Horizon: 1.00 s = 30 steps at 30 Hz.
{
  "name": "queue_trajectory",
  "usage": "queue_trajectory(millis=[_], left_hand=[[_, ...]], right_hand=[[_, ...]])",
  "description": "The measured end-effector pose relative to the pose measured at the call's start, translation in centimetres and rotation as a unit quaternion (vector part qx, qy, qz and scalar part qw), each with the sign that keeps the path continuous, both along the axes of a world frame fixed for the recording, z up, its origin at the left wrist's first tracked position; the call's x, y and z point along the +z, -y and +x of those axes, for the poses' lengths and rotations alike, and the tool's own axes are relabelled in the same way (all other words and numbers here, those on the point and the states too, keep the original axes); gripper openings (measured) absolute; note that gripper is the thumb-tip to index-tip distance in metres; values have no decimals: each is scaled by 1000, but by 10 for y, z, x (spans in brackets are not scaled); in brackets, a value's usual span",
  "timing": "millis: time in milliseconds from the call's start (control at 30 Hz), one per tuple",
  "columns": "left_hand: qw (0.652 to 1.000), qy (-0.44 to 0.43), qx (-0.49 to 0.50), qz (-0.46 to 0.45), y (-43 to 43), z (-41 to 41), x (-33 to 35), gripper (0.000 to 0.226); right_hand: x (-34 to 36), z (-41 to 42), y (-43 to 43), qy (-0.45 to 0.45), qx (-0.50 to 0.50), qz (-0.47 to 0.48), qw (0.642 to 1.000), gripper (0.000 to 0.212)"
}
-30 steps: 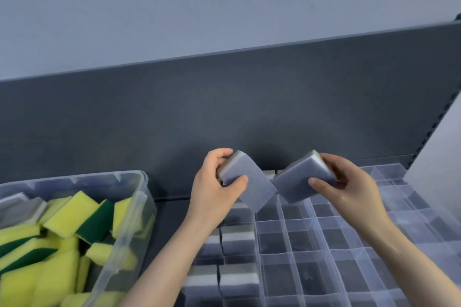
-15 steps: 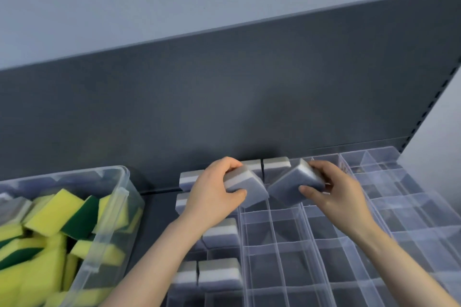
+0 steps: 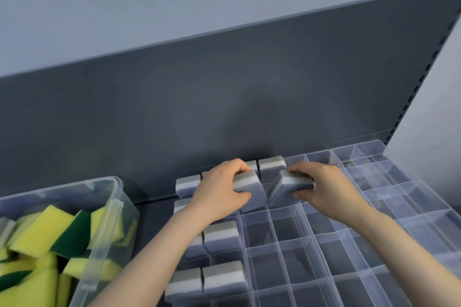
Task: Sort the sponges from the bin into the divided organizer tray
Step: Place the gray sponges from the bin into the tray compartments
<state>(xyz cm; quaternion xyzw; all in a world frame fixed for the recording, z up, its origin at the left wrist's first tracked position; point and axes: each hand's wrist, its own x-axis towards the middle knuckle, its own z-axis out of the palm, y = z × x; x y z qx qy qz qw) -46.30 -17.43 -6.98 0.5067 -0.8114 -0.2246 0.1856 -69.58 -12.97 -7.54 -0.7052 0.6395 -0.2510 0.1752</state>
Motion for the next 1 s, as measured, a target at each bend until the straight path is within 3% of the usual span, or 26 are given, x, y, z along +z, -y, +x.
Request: queue_trajectory(millis=[233,500,733,867,1000], left_hand=[[1000,21,-10,20,10,0,-1,33],[995,97,-21,-21,13,-2,1,36],[992,119,-42,26,12,-11,0,31],[988,151,-34,7,12,-14,-7,37],[986,165,-24,1,10,-18,-20,48]], right_hand=[[9,5,11,-53,19,41,998,47],[12,4,18,-82,36,55,994,42],[13,10,24,-123,60,63,989,40],[9,18,26,-184,76,67,978,34],[-8,28,26,-189,70,92,975,36]])
